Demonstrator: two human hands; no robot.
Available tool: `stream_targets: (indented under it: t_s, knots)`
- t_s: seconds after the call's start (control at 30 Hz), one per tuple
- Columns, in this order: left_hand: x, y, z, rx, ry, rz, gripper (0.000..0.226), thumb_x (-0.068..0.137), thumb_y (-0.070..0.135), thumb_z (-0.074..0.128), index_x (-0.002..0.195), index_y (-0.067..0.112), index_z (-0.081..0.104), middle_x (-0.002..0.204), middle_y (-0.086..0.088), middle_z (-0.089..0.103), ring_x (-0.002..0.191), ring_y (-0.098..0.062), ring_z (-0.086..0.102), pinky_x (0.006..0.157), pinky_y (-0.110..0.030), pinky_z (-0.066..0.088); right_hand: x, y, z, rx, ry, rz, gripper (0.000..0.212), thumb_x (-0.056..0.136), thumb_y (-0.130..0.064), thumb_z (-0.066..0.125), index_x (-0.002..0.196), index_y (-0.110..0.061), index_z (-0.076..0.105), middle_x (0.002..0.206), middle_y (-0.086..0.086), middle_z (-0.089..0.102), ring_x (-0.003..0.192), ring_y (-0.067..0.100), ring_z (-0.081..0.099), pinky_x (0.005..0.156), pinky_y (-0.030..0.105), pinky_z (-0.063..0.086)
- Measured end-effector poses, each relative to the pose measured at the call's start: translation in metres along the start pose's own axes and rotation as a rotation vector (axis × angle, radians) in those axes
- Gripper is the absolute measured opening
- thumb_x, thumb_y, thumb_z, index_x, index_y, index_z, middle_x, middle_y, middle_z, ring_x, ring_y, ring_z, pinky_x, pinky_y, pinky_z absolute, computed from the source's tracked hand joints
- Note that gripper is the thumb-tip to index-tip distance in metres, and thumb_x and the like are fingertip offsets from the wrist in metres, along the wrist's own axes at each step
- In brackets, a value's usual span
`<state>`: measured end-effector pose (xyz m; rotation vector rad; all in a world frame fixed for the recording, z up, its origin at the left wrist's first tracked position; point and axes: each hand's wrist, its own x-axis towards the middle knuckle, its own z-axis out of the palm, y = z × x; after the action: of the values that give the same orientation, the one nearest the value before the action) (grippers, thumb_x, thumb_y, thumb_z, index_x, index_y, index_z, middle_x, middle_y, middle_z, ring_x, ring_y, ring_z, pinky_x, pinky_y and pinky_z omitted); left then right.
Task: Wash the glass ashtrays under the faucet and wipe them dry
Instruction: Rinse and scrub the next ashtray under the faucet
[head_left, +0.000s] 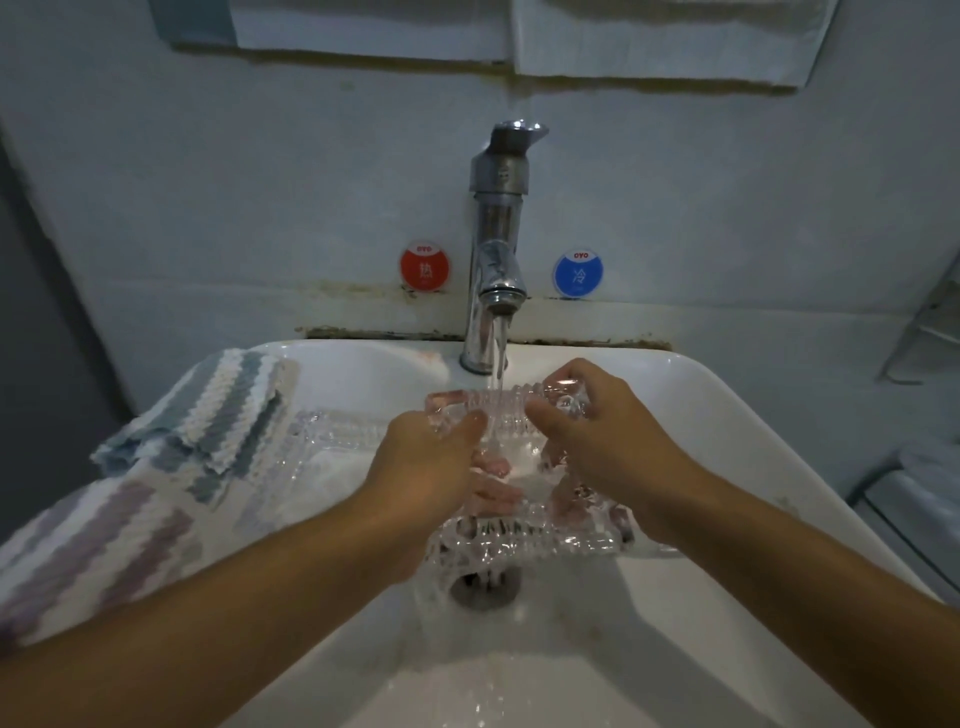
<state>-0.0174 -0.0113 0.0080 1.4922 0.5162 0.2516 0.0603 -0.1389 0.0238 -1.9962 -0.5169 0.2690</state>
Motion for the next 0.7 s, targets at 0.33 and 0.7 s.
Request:
stream_targets:
  t_s: [0.33,0.7]
  knots:
    - [-0.004,-0.006,0.006,-0.042,-0.105,-0.073,0.018,0.100,0.020,0.056,0.106,0.006,0.067,0.095,-0.008,0.077,0.082,-0.028,0.074,0.081,-0.050,0.059,0.005,0.002,-0.010,0.096,0.152,-0.044,0.011,0.101,-0.010,0.057,0.107,-0.019,0.054,0.091,0.011,0.061,0.062,0.021,0.060,0.038,0.021,0.045]
    - [-0.008,-0.007,0.007,0.213,-0.105,-0.030,0.060,0.069,0.027,0.090,0.116,0.017,0.054,0.096,-0.003,0.070,0.068,-0.012,0.070,0.050,-0.020,0.051,0.006,0.006,-0.003,0.124,0.288,-0.101,0.014,0.101,-0.012,0.057,0.109,-0.022,0.052,0.091,0.009,0.063,0.064,0.022,0.064,0.043,0.022,0.049]
